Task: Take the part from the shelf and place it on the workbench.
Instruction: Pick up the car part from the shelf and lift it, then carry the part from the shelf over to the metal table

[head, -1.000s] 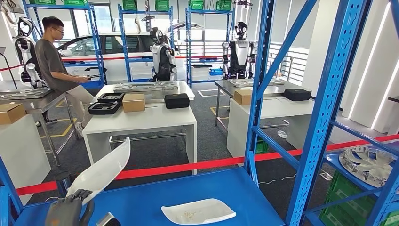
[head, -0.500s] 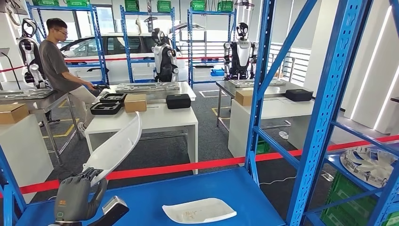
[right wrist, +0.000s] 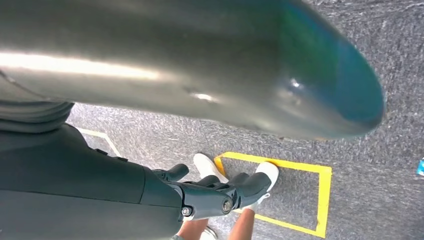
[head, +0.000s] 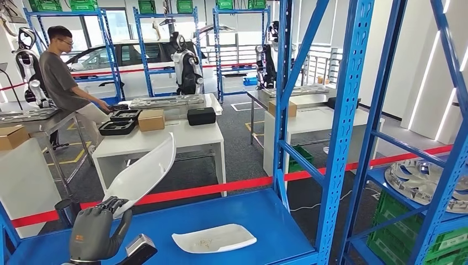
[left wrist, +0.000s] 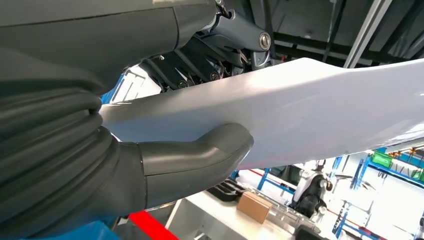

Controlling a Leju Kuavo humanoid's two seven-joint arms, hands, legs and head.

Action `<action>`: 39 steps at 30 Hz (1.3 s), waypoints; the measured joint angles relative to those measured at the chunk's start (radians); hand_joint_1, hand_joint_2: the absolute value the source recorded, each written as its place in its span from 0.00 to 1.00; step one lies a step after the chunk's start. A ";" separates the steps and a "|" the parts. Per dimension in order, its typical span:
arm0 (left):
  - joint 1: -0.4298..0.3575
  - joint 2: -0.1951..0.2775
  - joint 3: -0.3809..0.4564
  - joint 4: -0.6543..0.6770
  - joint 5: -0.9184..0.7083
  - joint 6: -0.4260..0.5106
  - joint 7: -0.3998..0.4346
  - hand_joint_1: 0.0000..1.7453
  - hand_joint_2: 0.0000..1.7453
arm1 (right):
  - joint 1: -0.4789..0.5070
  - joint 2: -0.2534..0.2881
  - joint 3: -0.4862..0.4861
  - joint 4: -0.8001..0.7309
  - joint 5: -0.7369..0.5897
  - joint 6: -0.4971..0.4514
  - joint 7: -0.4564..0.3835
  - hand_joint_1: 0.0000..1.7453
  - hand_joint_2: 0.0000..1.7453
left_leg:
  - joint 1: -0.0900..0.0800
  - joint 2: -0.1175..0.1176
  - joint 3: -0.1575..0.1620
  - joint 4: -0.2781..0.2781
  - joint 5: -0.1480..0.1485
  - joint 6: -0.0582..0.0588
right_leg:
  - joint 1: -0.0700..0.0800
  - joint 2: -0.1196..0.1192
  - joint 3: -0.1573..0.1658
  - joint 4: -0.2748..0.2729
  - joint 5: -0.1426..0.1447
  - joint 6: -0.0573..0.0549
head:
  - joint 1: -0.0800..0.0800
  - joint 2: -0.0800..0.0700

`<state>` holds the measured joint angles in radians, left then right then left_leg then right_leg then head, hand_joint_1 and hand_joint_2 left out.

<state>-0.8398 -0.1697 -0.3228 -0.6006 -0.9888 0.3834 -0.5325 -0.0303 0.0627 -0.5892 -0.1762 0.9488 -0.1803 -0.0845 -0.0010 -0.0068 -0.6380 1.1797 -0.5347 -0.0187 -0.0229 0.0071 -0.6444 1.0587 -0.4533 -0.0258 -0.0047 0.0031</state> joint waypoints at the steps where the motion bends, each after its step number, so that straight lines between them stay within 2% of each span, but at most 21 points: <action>1: -0.003 0.000 -0.004 -0.002 0.002 0.000 0.000 1.00 1.00 | 0.000 0.002 -0.004 0.000 -0.003 -0.001 -0.003 0.00 0.00 | -0.005 0.001 0.046 -0.064 0.012 0.010 | 0.001 0.000 -0.004 -0.001 0.006 0.003 | 0.001 0.000; 3: -0.010 -0.001 -0.011 -0.006 0.004 0.000 0.001 1.00 1.00 | -0.002 0.003 -0.011 0.000 -0.007 -0.004 -0.009 0.00 0.00 | -0.016 0.003 0.094 -0.142 0.025 0.022 | -0.003 -0.001 -0.006 -0.006 0.017 0.014 | 0.002 0.000; 6: -0.018 0.000 -0.022 -0.008 0.005 0.002 0.007 1.00 1.00 | -0.002 0.003 -0.015 0.000 -0.009 -0.006 -0.015 0.00 0.00 | -0.020 0.006 0.091 -0.167 0.045 0.029 | -0.007 -0.003 -0.007 -0.015 0.031 0.034 | 0.000 0.000; 7: -0.021 -0.001 -0.025 -0.008 0.005 0.003 0.010 1.00 1.00 | -0.002 0.003 -0.016 0.000 -0.009 -0.006 -0.017 0.00 0.00 | -0.017 0.008 0.090 -0.176 0.055 0.035 | -0.006 -0.004 -0.011 -0.008 0.020 0.038 | 0.001 0.000; 9: -0.027 -0.002 -0.030 -0.008 0.004 0.002 0.017 1.00 1.00 | -0.004 0.002 -0.019 0.000 -0.010 -0.008 -0.021 0.00 0.00 | -0.012 0.012 0.081 -0.187 0.076 0.044 | -0.005 -0.004 -0.039 0.064 -0.044 0.044 | 0.003 0.000; 11: -0.031 -0.002 -0.033 -0.008 0.003 -0.002 0.028 1.00 1.00 | -0.006 -0.001 -0.025 0.000 -0.009 -0.010 -0.022 0.00 0.00 | -0.012 0.012 0.059 -0.184 0.091 0.047 | -0.004 -0.004 -0.080 0.188 -0.120 0.049 | 0.005 0.000; 12: -0.032 -0.001 -0.035 -0.008 0.002 -0.004 0.032 1.00 1.00 | -0.006 -0.002 -0.028 0.000 -0.009 -0.010 -0.023 0.00 0.00 | -0.012 0.012 0.048 -0.181 0.097 0.047 | -0.004 -0.004 -0.089 0.232 -0.137 0.051 | 0.006 0.000; 13: -0.032 0.000 -0.036 -0.008 -0.001 -0.006 0.037 1.00 1.00 | -0.006 -0.002 -0.030 0.000 -0.009 -0.010 -0.024 0.00 0.00 | -0.012 0.012 0.035 -0.176 0.103 0.046 | -0.004 -0.004 -0.078 0.238 -0.135 0.053 | 0.006 0.000; 15: -0.034 0.002 -0.039 -0.008 -0.006 -0.009 0.048 1.00 1.00 | -0.008 -0.004 -0.033 0.000 -0.009 -0.010 -0.024 0.00 0.00 | -0.009 0.013 0.013 -0.164 0.112 0.040 | -0.005 -0.005 -0.003 0.144 -0.095 0.055 | 0.007 0.000; 17: -0.037 0.008 -0.041 -0.011 -0.009 -0.010 0.059 1.00 1.00 | -0.011 -0.004 -0.036 0.000 -0.008 -0.010 -0.025 0.00 0.00 | -0.009 0.013 -0.005 -0.151 0.119 0.030 | -0.002 -0.005 0.069 0.033 -0.070 0.048 | 0.008 0.000; 18: -0.038 0.012 -0.042 -0.012 -0.010 -0.009 0.062 1.00 1.00 | -0.012 -0.004 -0.037 0.000 -0.008 -0.010 -0.024 0.00 0.00 | -0.010 0.012 -0.010 -0.145 0.122 0.025 | 0.000 -0.003 0.083 0.006 -0.068 0.042 | 0.008 0.000; 21: -0.039 0.026 -0.043 -0.013 -0.015 -0.006 0.073 1.00 1.00 | -0.011 -0.003 -0.039 0.000 -0.008 -0.010 -0.021 0.00 0.00 | -0.012 0.011 -0.020 -0.140 0.134 0.008 | 0.000 -0.001 0.072 -0.003 -0.059 0.018 | 0.006 0.000; 23: -0.040 0.040 -0.043 -0.011 -0.022 0.001 0.082 1.00 1.00 | -0.010 -0.001 -0.040 0.000 -0.007 -0.010 -0.018 0.00 0.00 | -0.010 0.010 -0.039 -0.110 0.101 -0.005 | -0.003 -0.002 0.058 -0.005 -0.043 0.002 | 0.004 0.000; 26: -0.041 0.057 -0.043 -0.006 -0.028 0.006 0.086 1.00 1.00 | -0.009 0.000 -0.047 0.000 -0.007 -0.010 -0.016 0.00 0.00 | -0.003 0.009 -0.094 0.062 -0.024 -0.021 | -0.003 -0.003 0.027 -0.006 -0.016 -0.006 | 0.001 0.000; 27: -0.040 0.061 -0.043 -0.003 -0.029 0.006 0.087 1.00 1.00 | -0.009 0.000 -0.050 0.000 -0.007 -0.010 -0.016 0.00 0.00 | -0.002 0.009 -0.103 0.113 -0.047 -0.023 | -0.003 -0.003 0.015 -0.006 -0.007 -0.006 | 0.000 0.000; 28: -0.040 0.063 -0.043 -0.001 -0.029 0.006 0.088 1.00 1.00 | -0.009 0.000 -0.052 0.000 -0.007 -0.010 -0.016 0.00 0.00 | -0.002 0.009 -0.097 0.134 -0.051 -0.023 | -0.002 -0.003 0.004 -0.006 0.001 -0.005 | 0.000 0.000; 29: -0.040 0.066 -0.043 0.001 -0.029 0.007 0.091 1.00 1.00 | -0.009 0.000 -0.054 0.000 -0.006 -0.010 -0.015 0.00 0.00 | -0.002 0.009 -0.072 0.116 -0.038 -0.020 | -0.001 -0.003 -0.006 -0.005 0.010 -0.004 | 0.000 0.000; 32: -0.044 0.080 -0.043 0.005 -0.029 0.011 0.098 1.00 1.00 | -0.009 0.001 -0.058 0.000 -0.004 -0.008 -0.009 0.00 0.00 | -0.008 0.007 0.071 -0.079 0.007 -0.001 | 0.000 -0.003 -0.026 -0.007 0.033 0.002 | 0.000 0.000; 33: -0.045 0.088 -0.043 0.006 -0.029 0.014 0.098 1.00 1.00 | -0.009 0.002 -0.060 0.000 -0.004 -0.007 -0.006 0.00 0.00 | -0.012 0.006 0.100 -0.127 0.010 0.004 | -0.001 -0.002 -0.028 -0.009 0.040 0.007 | 0.001 0.000; 37: -0.048 0.122 -0.043 0.016 -0.022 0.033 0.080 1.00 1.00 | -0.006 0.005 -0.063 0.000 0.003 0.002 0.001 0.00 0.00 | -0.017 0.009 0.107 -0.176 0.032 0.026 | -0.004 -0.001 -0.032 -0.021 0.059 0.034 | 0.001 0.000; 39: -0.047 0.131 -0.043 0.021 -0.019 0.036 0.074 1.00 1.00 | -0.004 0.006 -0.063 0.000 0.004 0.002 0.002 0.00 0.00 | -0.011 0.011 0.098 -0.191 0.060 0.040 | -0.002 -0.002 -0.053 0.027 0.005 0.041 | 0.003 0.000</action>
<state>-0.8868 -0.0389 -0.3656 -0.5797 -1.0081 0.4191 -0.4583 -0.0338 0.0690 -0.6523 -0.1762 0.9530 -0.1780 -0.0830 -0.0118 0.0042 -0.5401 0.9890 -0.4744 0.0212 -0.0248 0.0054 -0.6972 1.0855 -0.4486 0.0152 -0.0019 0.0031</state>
